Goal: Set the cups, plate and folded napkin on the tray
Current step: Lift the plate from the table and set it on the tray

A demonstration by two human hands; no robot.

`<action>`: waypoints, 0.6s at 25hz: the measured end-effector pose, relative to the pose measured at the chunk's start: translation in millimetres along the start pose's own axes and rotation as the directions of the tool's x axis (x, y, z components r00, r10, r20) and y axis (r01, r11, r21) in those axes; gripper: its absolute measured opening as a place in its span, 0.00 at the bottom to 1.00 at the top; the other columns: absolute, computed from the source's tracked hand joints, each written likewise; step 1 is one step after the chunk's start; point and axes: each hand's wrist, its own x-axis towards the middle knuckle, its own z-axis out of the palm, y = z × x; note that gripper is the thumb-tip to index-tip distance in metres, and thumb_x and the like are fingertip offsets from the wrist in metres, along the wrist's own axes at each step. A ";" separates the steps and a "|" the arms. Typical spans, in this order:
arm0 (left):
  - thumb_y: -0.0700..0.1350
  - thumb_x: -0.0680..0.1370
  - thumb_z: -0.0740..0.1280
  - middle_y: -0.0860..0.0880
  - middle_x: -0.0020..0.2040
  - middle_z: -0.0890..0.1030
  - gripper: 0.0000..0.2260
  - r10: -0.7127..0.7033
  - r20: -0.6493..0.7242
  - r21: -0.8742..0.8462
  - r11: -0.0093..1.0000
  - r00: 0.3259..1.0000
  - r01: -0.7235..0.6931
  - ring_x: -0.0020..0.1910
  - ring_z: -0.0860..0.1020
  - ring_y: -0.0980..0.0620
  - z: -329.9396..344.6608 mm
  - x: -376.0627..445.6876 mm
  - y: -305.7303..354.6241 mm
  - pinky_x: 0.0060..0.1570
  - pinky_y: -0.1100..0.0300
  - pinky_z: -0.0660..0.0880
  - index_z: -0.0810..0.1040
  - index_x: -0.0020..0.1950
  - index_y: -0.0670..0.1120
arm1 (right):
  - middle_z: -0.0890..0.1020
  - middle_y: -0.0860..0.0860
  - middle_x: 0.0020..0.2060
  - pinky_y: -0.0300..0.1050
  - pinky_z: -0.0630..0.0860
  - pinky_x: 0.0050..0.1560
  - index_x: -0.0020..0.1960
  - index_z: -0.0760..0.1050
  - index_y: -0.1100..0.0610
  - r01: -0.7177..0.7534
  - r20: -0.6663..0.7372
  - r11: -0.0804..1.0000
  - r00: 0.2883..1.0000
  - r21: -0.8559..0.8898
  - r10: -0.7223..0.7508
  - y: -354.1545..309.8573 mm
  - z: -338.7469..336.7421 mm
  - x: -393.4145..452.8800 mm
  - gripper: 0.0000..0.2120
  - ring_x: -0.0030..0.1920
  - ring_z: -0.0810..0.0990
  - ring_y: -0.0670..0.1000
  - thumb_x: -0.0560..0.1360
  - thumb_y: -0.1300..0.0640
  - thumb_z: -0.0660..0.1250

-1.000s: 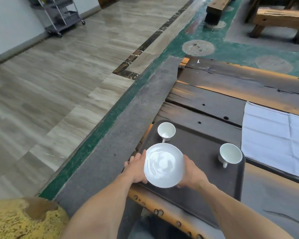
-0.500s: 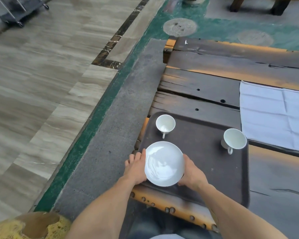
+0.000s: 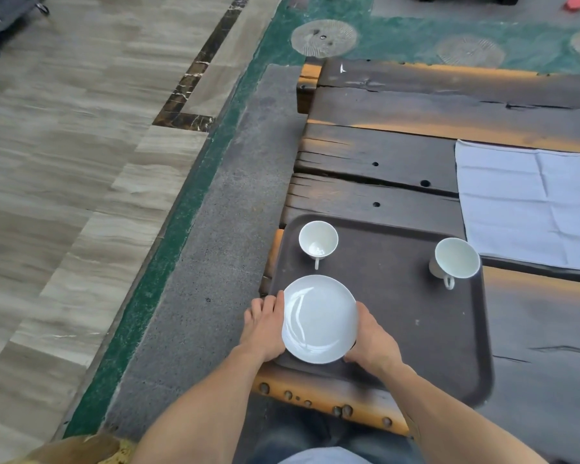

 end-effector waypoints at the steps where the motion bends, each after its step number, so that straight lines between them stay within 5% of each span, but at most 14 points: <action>1: 0.51 0.75 0.66 0.46 0.69 0.62 0.38 0.006 0.000 0.009 1.000 1.000 -0.006 0.65 0.59 0.43 -0.8 0.4 -0.2 0.67 0.46 0.60 0.47 0.78 0.47 | 0.76 0.42 0.52 0.51 0.78 0.47 0.64 0.61 0.45 -0.007 -0.006 1.000 1.000 0.000 0.007 -0.9 0.9 -0.3 0.36 0.48 0.79 0.52 0.59 0.52 0.70; 10: 0.46 0.74 0.67 0.46 0.71 0.59 0.38 0.042 -0.036 0.052 0.998 0.998 -0.040 0.65 0.59 0.44 0.5 -4.9 -1.6 0.67 0.49 0.61 0.48 0.77 0.46 | 0.77 0.41 0.48 0.50 0.76 0.43 0.61 0.60 0.43 -0.042 -0.026 0.999 0.999 -0.001 0.042 -5.5 6.8 -6.5 0.34 0.45 0.79 0.51 0.58 0.51 0.70; 15: 0.45 0.74 0.67 0.46 0.70 0.59 0.38 0.059 -0.032 0.065 0.996 0.998 -0.057 0.65 0.58 0.44 -1.9 -4.3 -2.3 0.66 0.50 0.61 0.48 0.77 0.46 | 0.76 0.44 0.52 0.54 0.79 0.49 0.62 0.60 0.45 -0.060 -0.024 0.998 0.998 -0.032 0.059 -7.8 8.8 -7.9 0.36 0.48 0.79 0.53 0.59 0.53 0.71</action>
